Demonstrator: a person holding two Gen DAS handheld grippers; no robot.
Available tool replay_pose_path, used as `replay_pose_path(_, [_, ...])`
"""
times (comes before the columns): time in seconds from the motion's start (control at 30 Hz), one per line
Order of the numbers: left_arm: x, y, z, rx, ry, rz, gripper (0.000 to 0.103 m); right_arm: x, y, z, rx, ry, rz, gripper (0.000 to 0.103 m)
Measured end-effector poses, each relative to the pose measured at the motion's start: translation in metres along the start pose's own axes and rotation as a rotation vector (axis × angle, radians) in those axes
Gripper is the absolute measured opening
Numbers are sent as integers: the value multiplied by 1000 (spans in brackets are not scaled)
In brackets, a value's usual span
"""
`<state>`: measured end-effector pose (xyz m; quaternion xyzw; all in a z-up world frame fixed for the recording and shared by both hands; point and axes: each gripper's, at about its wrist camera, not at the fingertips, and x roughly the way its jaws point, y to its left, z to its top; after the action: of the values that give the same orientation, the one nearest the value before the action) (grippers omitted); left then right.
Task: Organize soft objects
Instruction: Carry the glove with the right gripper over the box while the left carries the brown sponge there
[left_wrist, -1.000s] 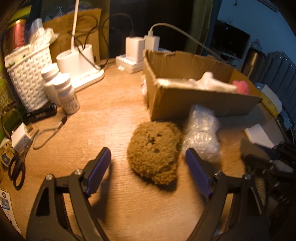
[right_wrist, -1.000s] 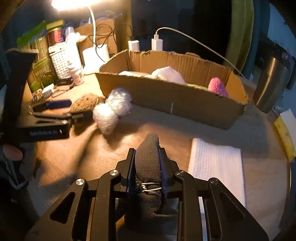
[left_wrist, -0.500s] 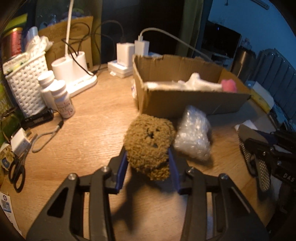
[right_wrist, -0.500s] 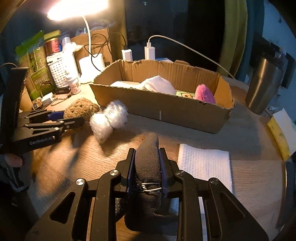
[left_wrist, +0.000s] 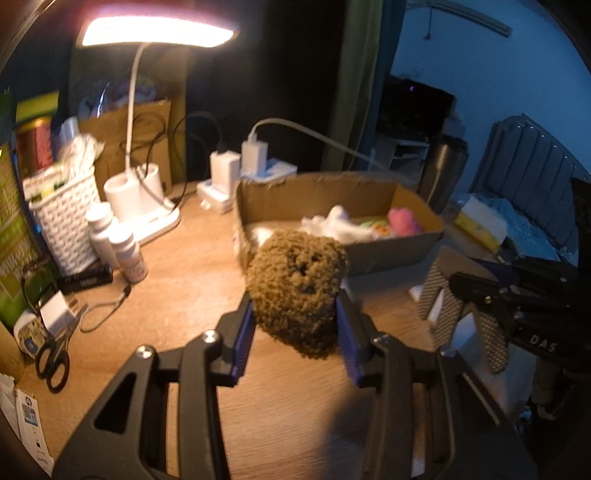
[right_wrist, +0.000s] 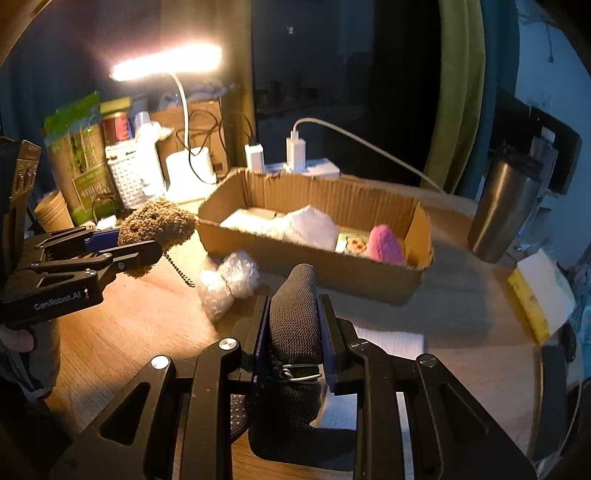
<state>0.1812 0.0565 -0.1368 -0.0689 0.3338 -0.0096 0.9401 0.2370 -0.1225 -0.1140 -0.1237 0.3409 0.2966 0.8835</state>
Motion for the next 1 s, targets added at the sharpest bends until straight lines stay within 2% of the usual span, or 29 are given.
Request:
replay_pose_path(0.37, [-26, -29, 34, 55, -110, -14, 42, -32, -7, 26, -13, -109, -21, 27])
replay_pose_path(0.6, [-31, -46, 48, 71, -137, -43, 42, -50, -15, 43, -19, -182, -35, 27])
replay_pose_path(1.0, [-29, -50, 89, -2, -180, -20, 42, -63, -33, 74, -19, -264, -58, 27])
